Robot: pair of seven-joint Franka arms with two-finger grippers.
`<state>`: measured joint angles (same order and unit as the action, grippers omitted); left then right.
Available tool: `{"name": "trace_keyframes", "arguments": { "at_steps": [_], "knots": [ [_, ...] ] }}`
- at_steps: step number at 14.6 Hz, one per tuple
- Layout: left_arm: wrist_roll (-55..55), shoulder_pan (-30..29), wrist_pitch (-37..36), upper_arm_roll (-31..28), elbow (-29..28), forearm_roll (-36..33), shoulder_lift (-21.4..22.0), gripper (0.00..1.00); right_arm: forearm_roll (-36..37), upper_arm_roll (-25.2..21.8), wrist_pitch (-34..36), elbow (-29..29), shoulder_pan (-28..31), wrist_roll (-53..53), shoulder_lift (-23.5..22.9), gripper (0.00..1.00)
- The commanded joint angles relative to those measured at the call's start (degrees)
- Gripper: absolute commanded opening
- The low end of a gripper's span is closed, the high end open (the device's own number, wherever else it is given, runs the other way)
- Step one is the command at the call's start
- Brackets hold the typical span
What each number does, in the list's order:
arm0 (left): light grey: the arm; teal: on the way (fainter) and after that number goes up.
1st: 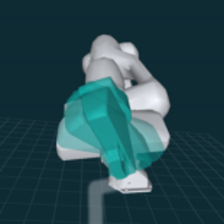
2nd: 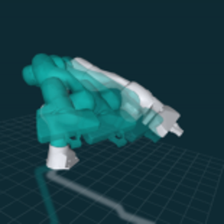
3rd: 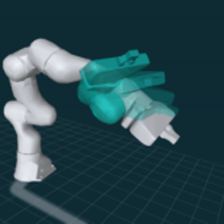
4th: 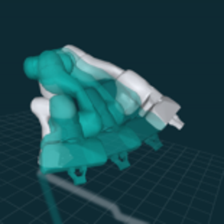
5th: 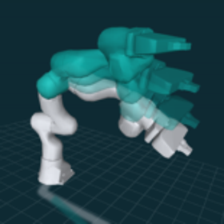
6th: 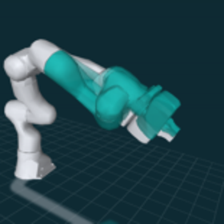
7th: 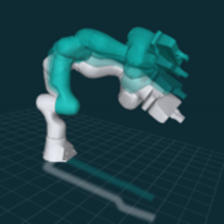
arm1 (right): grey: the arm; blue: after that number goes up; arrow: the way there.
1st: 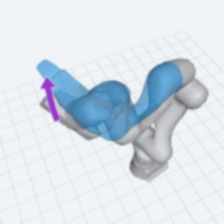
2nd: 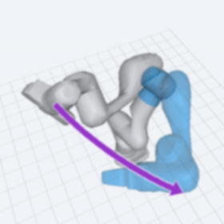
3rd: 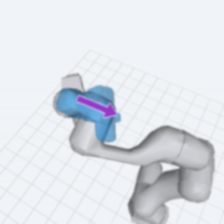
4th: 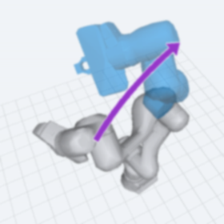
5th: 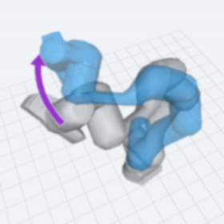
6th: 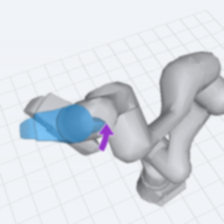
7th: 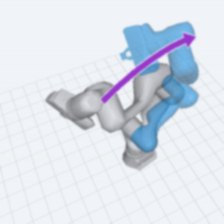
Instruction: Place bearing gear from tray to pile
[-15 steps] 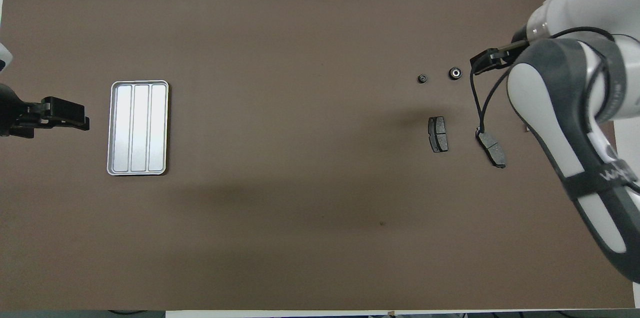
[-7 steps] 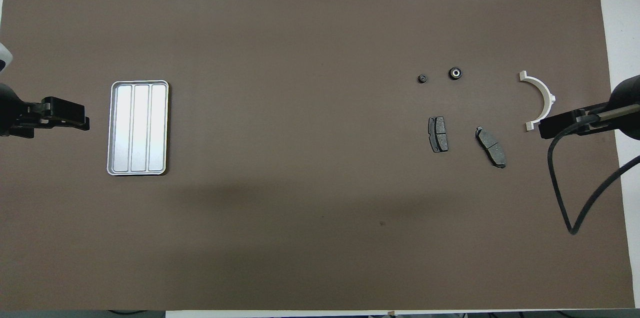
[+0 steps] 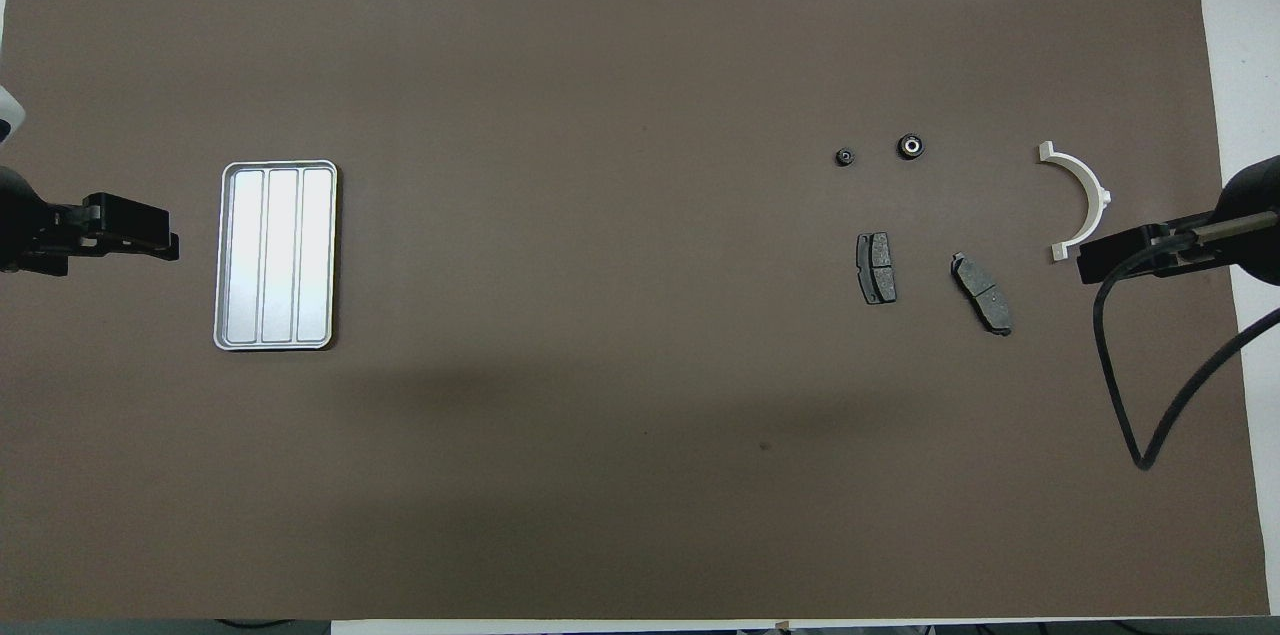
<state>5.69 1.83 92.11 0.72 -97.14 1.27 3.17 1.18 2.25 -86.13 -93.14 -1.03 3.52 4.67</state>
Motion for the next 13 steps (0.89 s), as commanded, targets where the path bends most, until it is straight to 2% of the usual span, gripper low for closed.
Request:
{"name": "trace_keyframes", "arguments": {
  "at_steps": [1,13],
  "knots": [
    [-0.15,-0.69,-0.62,0.6,-0.68,-0.21,0.96,1.0,-0.91,0.57,0.44,0.42,1.03,-0.71,-0.36,1.0],
    [-0.15,-0.69,-0.62,0.6,-0.68,-0.21,0.87,1.0,-0.83,0.66,1.32,0.42,1.12,-0.8,0.08,1.0]
  ]
}}
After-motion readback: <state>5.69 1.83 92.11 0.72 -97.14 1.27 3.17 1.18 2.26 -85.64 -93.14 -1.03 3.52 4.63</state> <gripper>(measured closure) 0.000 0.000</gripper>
